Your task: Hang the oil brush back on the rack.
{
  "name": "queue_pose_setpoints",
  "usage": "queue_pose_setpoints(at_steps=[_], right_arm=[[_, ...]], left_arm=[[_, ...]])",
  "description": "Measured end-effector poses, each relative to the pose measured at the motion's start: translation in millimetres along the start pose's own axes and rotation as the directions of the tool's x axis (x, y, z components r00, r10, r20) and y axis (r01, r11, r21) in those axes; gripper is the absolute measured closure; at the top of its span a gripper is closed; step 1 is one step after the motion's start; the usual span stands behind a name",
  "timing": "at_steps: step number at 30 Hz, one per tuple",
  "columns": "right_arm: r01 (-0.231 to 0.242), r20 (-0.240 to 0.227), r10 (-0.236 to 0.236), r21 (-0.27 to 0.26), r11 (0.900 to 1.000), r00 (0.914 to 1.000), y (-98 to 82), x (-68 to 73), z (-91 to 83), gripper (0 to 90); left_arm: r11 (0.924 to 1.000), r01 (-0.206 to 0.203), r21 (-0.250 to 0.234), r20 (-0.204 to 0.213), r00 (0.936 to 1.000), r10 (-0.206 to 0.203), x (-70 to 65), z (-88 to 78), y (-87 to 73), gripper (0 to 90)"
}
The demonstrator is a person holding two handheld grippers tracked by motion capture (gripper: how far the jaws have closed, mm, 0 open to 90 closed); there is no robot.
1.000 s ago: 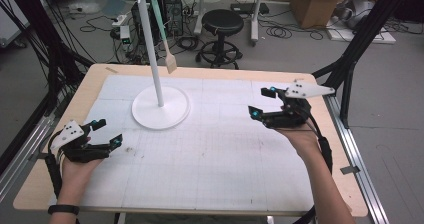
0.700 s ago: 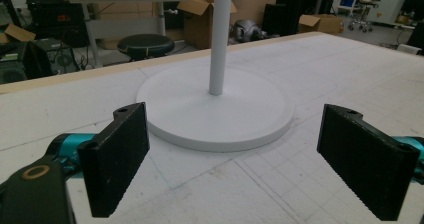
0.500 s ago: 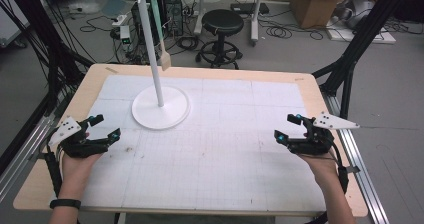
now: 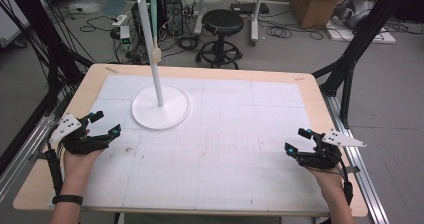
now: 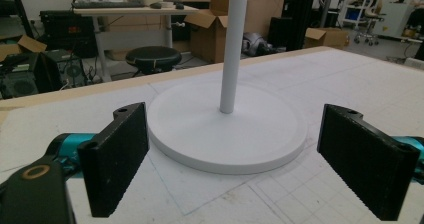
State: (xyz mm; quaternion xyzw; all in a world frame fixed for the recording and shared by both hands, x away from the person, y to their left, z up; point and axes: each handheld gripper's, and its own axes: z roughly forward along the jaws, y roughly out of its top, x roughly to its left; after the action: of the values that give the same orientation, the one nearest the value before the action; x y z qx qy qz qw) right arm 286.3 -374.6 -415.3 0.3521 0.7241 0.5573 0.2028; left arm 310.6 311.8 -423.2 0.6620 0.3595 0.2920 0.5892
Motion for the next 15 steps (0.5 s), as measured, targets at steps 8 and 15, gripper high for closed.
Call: queue_pose_setpoints(at_steps=[8, 15], right_arm=[[-0.015, 0.029, 0.014, 0.021, 1.000, 0.9995, -13.8, -6.6, -0.1, 15.6], [-0.024, 0.048, 0.023, 0.013, 1.000, 0.9986, -14.4, -10.2, -0.3, 15.6]], left_arm=[[0.9993, -0.028, 0.026, 0.003, 0.9996, 0.028, -2.1, 1.8, -0.7, 13.9], [0.9975, -0.045, 0.054, 0.008, 0.9990, 0.045, -3.3, 2.1, -1.5, 13.8]])
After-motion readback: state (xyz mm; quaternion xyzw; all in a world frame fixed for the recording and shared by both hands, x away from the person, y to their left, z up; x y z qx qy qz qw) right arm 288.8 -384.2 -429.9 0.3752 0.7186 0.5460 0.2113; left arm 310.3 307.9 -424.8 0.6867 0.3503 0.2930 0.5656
